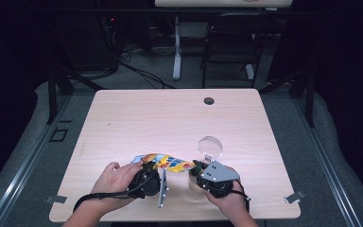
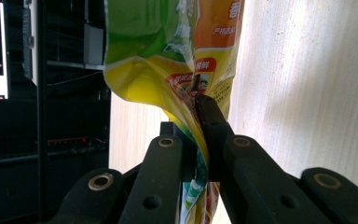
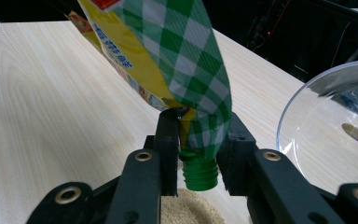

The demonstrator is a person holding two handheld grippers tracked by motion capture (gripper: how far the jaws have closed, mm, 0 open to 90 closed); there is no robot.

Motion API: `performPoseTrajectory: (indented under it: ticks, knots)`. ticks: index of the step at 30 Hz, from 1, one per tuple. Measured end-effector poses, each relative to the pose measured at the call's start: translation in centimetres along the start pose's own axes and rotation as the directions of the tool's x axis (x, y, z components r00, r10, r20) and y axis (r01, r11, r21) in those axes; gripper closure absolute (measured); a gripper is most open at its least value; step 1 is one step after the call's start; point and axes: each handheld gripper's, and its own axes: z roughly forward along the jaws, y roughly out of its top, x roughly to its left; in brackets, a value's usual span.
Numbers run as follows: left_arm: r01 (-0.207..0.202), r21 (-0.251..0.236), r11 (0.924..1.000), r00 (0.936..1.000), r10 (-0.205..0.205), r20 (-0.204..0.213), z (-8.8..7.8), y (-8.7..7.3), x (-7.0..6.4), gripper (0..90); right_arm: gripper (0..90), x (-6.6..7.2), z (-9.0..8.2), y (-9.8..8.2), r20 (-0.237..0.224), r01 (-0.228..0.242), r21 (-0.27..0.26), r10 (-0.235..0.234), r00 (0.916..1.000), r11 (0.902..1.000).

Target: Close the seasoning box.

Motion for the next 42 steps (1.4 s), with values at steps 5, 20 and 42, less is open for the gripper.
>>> performPoseTrajectory:
  ticks: [5,20,42]
  knots:
    - [0.022,0.000,0.9998,0.9998,-0.022,0.003,0.1,-0.4,-0.1,88.3,71.6,0.1,0.2,0.1,-0.004,0.002,-0.006,-0.002,1.0000,1.0000]
    - [0.137,-0.025,0.9903,0.9903,-0.136,0.029,1.2,-1.8,-1.0,87.9,71.6,0.3,0.8,0.4,-0.019,0.007,-0.005,-0.007,0.9998,1.0000]
    - [0.321,-0.051,0.9458,0.9384,-0.310,0.153,3.2,-3.7,-2.6,83.7,71.5,0.7,1.2,0.7,-0.037,0.034,-0.006,-0.034,0.9987,0.9994]
